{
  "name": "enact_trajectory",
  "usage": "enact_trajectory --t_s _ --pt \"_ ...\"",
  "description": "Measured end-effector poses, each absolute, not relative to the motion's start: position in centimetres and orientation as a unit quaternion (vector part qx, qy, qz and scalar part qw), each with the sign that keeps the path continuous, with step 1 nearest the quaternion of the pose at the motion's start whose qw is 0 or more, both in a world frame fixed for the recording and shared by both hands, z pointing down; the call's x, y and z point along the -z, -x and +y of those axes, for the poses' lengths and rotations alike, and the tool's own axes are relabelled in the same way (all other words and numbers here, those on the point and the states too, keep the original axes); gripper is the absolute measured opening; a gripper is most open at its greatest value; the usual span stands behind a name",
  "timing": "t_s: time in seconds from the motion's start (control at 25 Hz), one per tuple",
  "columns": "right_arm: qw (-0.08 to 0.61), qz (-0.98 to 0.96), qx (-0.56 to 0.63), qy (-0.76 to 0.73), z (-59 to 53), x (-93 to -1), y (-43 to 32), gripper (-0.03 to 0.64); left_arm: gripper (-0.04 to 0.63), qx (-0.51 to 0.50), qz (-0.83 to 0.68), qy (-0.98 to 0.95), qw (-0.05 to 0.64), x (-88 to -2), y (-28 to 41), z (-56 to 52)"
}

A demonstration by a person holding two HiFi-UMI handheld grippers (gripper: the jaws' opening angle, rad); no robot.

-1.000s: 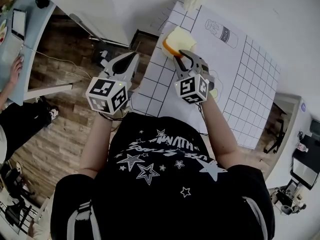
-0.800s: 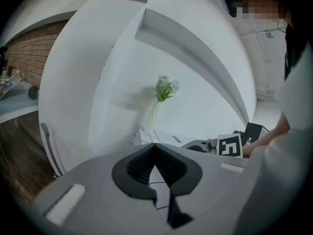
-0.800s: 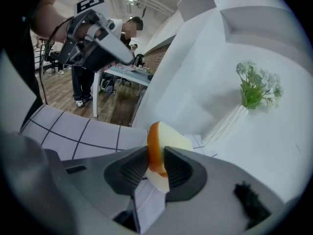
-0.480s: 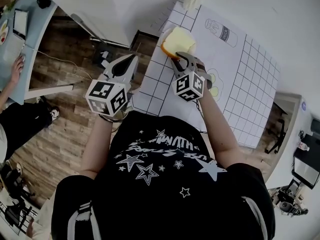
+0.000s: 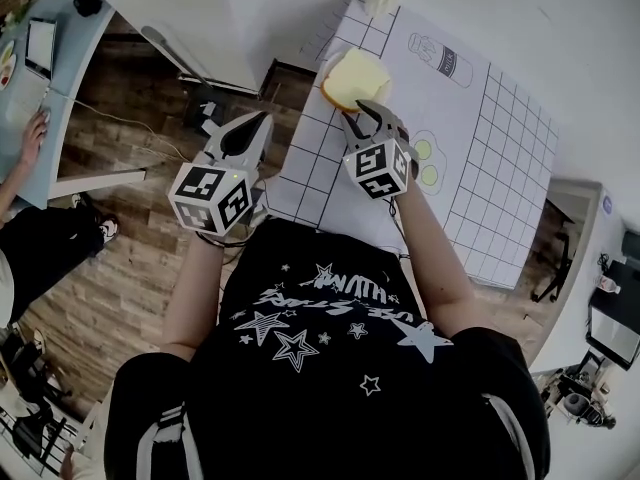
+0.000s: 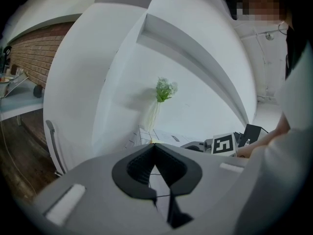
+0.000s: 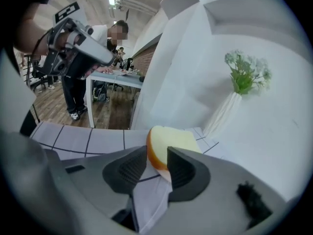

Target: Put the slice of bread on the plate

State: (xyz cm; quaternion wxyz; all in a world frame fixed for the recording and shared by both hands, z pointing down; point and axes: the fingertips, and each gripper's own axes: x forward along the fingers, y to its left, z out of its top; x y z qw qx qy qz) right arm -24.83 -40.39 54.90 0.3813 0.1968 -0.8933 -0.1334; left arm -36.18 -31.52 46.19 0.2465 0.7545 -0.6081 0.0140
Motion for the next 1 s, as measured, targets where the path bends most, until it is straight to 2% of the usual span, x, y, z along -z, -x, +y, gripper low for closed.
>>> enact_trajectory --t_s 0.2,0.6,0.76,1.0 --pt "0.343 -0.901 0.127 -0.233 -39.6 -52.2 22.6 0.127 0.009 -0.013 -0.607 -0.751 0.260 -46.8 35.9 -31.2" --pt "0.273 -0.918 0.089 -0.274 -37.5 -46.5 16.9 0.126 0.009 -0.009 -0.608 -0.760 0.230 -43.3 31.8 -28.6" --pt "0.237 -0.926 0.062 -0.288 -35.9 -44.4 12.7 0.078 0.009 -0.020 -0.603 -0.766 0.221 -42.6 27.7 -27.3" --pt "0.213 -0.922 0.061 -0.319 -33.2 -42.8 4.8 0.057 0.009 -0.029 -0.585 -0.784 0.204 -42.0 20.0 -25.7"
